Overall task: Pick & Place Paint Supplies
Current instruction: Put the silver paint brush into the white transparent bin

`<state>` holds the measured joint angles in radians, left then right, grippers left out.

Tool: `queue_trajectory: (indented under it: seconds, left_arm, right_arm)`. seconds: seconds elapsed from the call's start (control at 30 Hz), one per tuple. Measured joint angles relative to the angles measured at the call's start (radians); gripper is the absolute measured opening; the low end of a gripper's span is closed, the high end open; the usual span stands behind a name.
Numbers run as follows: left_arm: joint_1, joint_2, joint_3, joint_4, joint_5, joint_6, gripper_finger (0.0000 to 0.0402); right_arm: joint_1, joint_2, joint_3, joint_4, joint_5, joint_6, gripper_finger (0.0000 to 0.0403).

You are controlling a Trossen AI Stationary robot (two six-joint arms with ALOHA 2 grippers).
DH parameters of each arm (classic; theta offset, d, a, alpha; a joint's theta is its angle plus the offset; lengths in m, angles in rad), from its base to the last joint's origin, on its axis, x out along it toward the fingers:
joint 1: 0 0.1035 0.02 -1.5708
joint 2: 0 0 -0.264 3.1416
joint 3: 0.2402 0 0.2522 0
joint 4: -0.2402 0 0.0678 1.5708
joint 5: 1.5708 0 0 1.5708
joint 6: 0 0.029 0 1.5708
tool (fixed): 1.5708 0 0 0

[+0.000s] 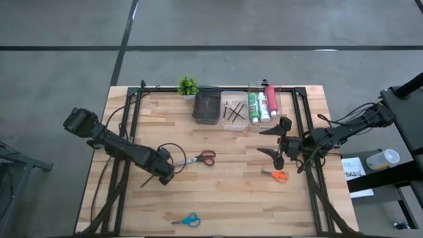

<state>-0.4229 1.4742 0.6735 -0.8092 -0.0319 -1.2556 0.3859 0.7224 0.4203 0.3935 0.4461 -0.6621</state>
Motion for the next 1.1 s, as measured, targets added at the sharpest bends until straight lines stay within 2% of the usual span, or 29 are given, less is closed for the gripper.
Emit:
queue_trajectory:
  seconds: [1.1]
  left_arm:
    - [0.0,-0.005,0.014,-0.001,0.002,0.002,0.0009]
  right_arm:
    - [0.0,0.0,0.0,0.0,0.0,0.0,0.0288]
